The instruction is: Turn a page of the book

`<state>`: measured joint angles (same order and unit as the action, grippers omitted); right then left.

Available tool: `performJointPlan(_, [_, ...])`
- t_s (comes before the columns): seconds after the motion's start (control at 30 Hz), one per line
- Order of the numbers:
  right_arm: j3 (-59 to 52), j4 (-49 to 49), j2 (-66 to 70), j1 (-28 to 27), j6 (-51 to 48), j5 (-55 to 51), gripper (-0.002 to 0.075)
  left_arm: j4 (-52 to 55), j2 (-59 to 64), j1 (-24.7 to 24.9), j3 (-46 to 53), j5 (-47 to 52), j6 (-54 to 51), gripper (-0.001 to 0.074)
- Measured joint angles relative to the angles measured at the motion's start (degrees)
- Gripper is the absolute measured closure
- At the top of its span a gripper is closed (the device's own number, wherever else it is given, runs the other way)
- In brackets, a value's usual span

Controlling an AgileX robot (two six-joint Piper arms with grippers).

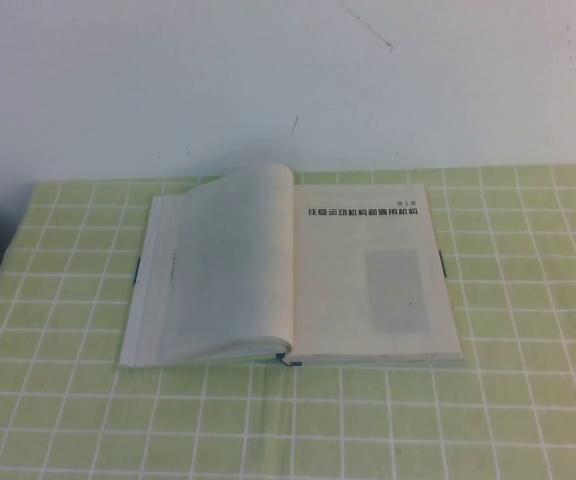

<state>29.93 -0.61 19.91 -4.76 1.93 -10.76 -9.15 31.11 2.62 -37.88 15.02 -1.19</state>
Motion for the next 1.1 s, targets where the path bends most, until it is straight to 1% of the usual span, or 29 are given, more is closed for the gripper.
performJointPlan(0.13, [0.4, 0.6, 7.0, 0.0, -3.1, -5.0, 0.0729, -7.9, 11.0, 0.0, -4.1, 4.5, -4.8, 0.0738])
performJointPlan(0.2, [1.1, 1.3, 10.7, 0.0, -5.9, -7.1, 0.0729, -15.3, 17.6, 0.0, -7.2, 8.9, -10.0, 0.0738])
performJointPlan(0.4, [7.6, 5.5, 25.4, 0.0, -14.1, -14.0, 0.0729, -42.4, 33.3, 0.0, -15.9, 21.3, -34.4, 0.0738])
performJointPlan(0.47, [10.7, 9.5, 30.1, 0.0, -16.2, -15.9, 0.0729, -50.7, 38.7, 0.0, -17.8, 23.5, -41.2, 0.0738])
performJointPlan(0.53, [13.3, 15.4, 35.0, 0.0, -19.4, -16.2, 0.0729, -56.4, 43.8, 0.0, -19.7, 25.1, -46.2, 0.0738])
performJointPlan(0.63, [15.2, 26.7, 40.4, 0.0, -27.9, -14.2, 0.0729, -59.0, 50.3, 1.4, -22.8, 26.3, -48.9, 0.0738])
performJointPlan(0.73, [16.6, 41.8, 45.3, 0.7, -44.3, -13.7, 0.0729, -59.1, 57.1, 4.6, -26.3, 26.1, -49.7, 0.0738])
performJointPlan(0.8, [18.2, 49.9, 48.5, 1.4, -54.5, -15.8, 0.0729, -58.3, 60.8, 7.9, -28.3, 23.2, -49.9, 0.0738])
performJointPlan(0.87, [20.2, 57.0, 52.2, 2.0, -62.3, -19.2, 0.0729, -57.3, 63.6, 10.9, -29.7, 18.9, -50.0, 0.0738])
performJointPlan(0.93, [22.5, 61.1, 56.6, 3.1, -67.2, -21.7, 0.0729, -56.5, 66.4, 13.6, -30.6, 14.8, -50.2, 0.0738])
performJointPlan(1.1, [29.3, 67.4, 68.8, 7.1, -79.3, -23.4, 0.0729, -53.2, 72.4, 17.4, -30.7, 8.5, -50.2, 0.0738])
